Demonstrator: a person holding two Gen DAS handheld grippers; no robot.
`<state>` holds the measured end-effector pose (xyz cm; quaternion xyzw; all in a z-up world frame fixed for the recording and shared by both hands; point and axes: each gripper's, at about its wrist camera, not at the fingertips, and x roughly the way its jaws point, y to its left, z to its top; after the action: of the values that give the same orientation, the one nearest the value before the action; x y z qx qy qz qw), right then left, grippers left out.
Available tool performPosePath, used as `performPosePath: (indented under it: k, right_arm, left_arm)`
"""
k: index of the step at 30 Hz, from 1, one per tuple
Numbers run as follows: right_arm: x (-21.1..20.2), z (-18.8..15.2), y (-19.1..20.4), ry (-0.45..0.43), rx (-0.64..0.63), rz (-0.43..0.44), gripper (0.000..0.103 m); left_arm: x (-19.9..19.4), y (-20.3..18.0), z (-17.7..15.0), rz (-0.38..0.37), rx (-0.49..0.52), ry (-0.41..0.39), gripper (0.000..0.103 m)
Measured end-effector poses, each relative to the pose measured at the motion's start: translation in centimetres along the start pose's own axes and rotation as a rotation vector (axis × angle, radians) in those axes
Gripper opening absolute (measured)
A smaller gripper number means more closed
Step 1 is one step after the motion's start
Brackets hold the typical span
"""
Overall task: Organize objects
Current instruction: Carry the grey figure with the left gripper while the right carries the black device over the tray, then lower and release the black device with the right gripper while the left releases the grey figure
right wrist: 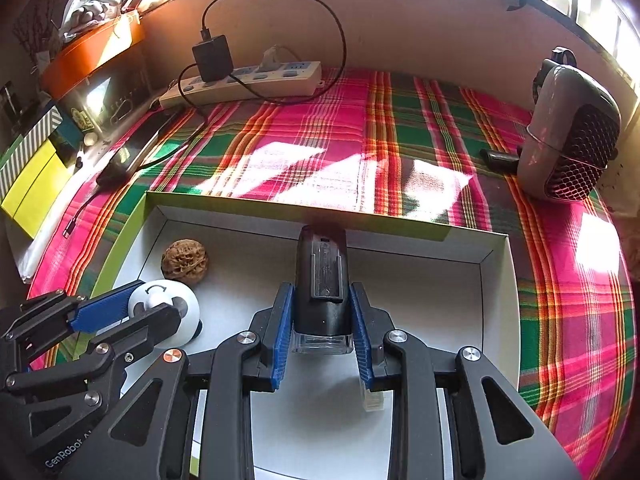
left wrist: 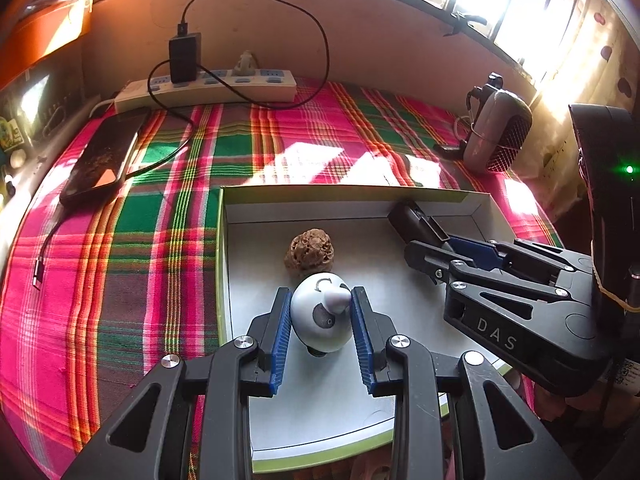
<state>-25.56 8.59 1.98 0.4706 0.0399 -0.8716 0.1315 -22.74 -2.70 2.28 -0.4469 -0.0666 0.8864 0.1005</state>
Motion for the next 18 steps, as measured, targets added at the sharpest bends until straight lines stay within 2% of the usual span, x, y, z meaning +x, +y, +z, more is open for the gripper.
performPosePath:
  k: [18]
  right_arm:
    - [0.55,-0.13,-0.09,0.005,0.006,-0.007,0.029]
  left_arm:
    - [0.02,-0.04,0.08,0.010,0.014,-0.006,0.028]
